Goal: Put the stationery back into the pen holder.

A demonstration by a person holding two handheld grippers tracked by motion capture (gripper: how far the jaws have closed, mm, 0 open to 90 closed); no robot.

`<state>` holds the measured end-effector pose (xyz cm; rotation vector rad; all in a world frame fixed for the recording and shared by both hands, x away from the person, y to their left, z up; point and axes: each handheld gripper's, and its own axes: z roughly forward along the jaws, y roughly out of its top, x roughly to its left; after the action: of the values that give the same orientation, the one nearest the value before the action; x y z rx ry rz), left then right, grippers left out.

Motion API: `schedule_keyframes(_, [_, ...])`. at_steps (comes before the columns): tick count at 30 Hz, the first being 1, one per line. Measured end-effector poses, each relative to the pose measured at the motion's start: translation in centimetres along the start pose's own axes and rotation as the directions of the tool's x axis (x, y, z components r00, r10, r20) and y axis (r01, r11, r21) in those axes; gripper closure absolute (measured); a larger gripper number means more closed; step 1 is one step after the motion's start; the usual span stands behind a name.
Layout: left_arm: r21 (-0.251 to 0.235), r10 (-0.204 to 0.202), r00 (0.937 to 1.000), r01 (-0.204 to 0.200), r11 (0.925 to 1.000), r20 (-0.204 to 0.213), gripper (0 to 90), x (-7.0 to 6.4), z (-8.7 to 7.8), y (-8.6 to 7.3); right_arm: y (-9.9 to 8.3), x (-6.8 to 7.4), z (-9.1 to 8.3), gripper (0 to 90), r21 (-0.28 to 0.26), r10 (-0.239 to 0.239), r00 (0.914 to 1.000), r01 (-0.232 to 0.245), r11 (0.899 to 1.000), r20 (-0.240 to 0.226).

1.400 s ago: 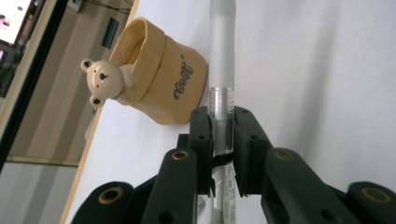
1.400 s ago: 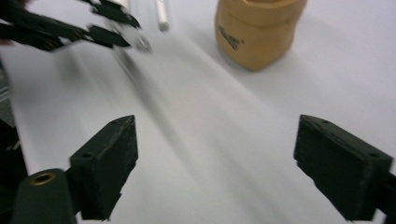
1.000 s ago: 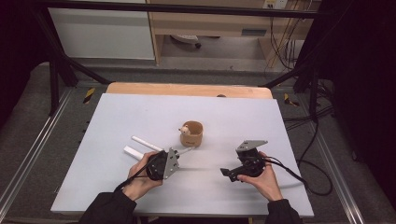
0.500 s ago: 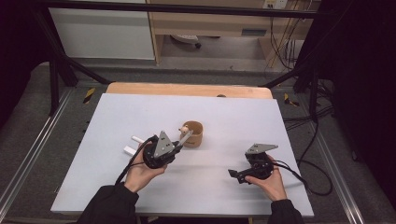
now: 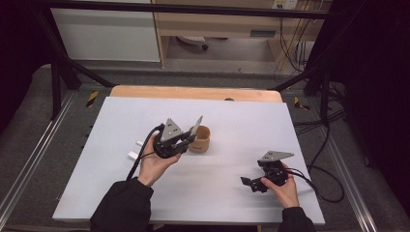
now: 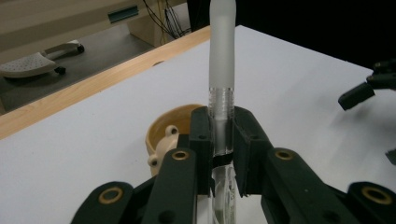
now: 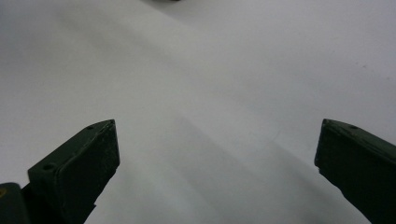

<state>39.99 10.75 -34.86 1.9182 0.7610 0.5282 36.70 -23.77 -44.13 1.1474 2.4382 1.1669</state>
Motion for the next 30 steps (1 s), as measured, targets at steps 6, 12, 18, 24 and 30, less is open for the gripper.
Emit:
schedule_keyframes(6, [-0.025,-0.047,0.9989,0.047,0.9986,-0.001,78.7,0.2,0.8,0.8,0.0,0.0,0.0,0.8,0.007,-0.012,0.9999,0.012,1.000,0.000])
schedule_keyframes(12, [-0.042,-0.069,0.9976,0.069,0.9967,0.006,78.7,0.1,1.7,1.6,0.0,0.0,0.1,0.8,0.008,-0.009,1.0000,0.009,1.000,0.001])
schedule_keyframes(18, [-0.046,-0.070,0.9975,0.070,0.9965,0.006,78.7,-0.2,2.7,2.3,0.0,0.0,0.1,0.8,0.013,-0.008,1.0000,0.008,1.000,0.000])
schedule_keyframes(24, [-0.051,-0.071,0.9974,0.071,0.9962,0.007,78.7,-0.3,3.8,3.1,0.0,0.0,0.1,0.8,0.010,-0.010,0.9999,0.010,1.000,0.002])
schedule_keyframes(30, [-0.041,-0.057,0.9984,0.057,0.9975,0.001,78.7,-0.4,5.1,3.6,-0.1,0.0,0.1,0.8,0.010,-0.017,0.9998,0.017,1.000,0.005])
